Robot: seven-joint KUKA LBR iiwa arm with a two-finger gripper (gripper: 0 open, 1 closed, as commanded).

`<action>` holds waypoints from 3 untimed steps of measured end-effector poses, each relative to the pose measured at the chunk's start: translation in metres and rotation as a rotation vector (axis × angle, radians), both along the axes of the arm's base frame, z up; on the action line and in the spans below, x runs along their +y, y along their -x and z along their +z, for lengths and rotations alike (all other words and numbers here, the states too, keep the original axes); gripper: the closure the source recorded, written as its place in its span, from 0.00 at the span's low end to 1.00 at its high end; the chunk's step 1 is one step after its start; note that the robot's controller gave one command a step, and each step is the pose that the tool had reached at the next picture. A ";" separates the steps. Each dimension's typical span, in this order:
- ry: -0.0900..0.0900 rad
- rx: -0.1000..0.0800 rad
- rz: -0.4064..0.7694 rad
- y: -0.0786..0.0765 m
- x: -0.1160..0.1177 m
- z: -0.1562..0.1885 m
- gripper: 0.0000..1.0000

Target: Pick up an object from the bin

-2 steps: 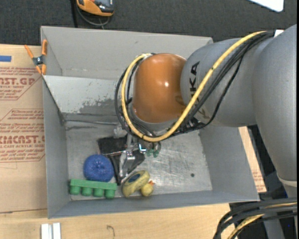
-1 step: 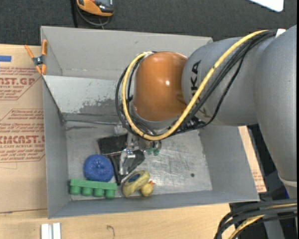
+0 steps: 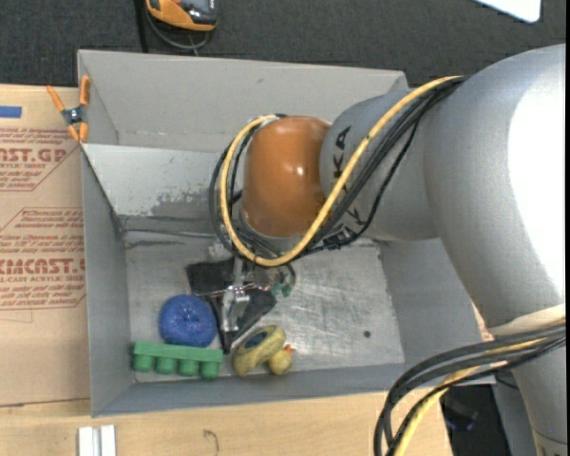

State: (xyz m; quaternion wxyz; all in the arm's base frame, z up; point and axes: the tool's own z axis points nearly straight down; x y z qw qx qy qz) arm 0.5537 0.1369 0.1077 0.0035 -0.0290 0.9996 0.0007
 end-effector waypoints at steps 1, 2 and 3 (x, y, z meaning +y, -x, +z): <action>0.002 -0.006 0.179 -0.028 0.001 -0.032 0.00; -0.004 0.004 -0.151 -0.030 -0.017 -0.035 0.00; 0.001 0.002 0.133 -0.029 -0.004 -0.033 0.00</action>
Offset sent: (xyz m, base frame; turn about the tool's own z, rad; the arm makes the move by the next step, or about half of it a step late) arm 0.0294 -0.0257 -0.0377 0.1806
